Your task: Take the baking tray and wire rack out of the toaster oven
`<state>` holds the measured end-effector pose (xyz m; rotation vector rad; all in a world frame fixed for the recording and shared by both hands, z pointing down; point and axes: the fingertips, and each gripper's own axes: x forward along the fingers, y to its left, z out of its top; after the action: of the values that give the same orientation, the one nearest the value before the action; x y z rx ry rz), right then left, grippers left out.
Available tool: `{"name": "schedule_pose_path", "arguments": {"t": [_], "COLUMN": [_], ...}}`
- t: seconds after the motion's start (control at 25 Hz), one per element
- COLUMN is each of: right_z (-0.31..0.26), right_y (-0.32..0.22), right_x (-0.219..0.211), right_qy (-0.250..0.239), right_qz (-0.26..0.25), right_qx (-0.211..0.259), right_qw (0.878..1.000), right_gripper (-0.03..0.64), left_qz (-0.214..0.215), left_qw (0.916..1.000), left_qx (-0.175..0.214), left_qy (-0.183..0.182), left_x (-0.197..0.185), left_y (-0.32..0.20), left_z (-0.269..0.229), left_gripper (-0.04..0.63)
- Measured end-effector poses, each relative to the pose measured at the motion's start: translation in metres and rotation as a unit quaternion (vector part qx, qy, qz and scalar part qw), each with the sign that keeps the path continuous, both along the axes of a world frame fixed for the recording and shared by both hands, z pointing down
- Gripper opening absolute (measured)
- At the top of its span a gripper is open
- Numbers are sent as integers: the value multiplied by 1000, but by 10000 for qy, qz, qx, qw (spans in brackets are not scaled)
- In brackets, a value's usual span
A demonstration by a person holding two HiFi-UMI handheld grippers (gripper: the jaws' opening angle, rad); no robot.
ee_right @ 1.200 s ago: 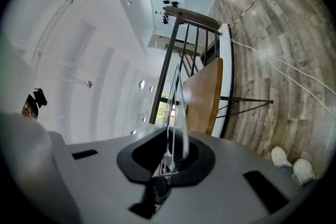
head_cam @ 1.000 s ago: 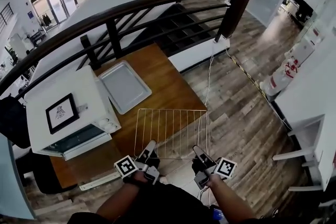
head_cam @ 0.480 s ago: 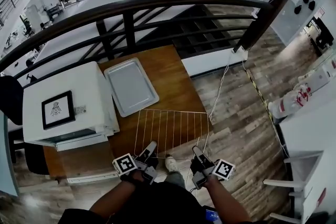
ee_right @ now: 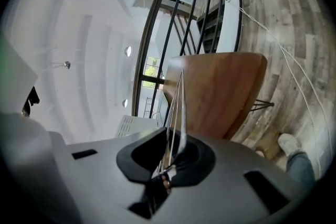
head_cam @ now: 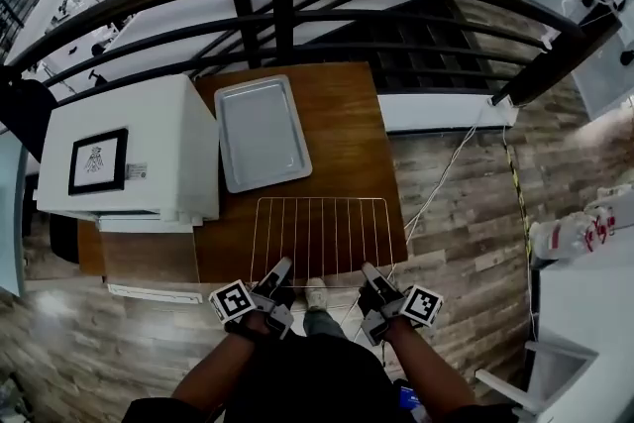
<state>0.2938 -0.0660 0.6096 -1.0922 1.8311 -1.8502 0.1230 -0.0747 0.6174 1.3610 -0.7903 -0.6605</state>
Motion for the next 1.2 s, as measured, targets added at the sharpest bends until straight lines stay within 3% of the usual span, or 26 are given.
{"name": "schedule_pose_path", "arguments": {"t": [0.16,0.36,0.56,0.8,0.96,1.2], "right_z": [10,23,30,26,32,44], "right_y": [-8,-7,-4,-11,-8,-2], "right_x": [1,-2,-2,-4,-8,-9], "right_qy": [-83,-144,-301,-451,-335,-190], "right_qz": [-243,-372,-298,-127,-156,-154], "right_qx": [-171,-387,-580,-565,-693,-981], "right_qw": [9995,9985,9974,9973,9969,9949], "right_gripper": [11,11,4,2,2,12], "left_qz": [-88,-262,-181,199,137,371], "left_qw": [9993,9994,9986,9922,9947,9890], "left_qx": [-165,-185,-473,-930,-876,-1319], "left_qy": [-316,-147,-140,-810,-515,-564], "left_x": [-3,-3,-5,-21,-23,-25], "left_y": [2,2,15,44,56,76], "left_z": [13,13,25,45,45,62], "left_gripper": [11,11,34,144,165,197]}}
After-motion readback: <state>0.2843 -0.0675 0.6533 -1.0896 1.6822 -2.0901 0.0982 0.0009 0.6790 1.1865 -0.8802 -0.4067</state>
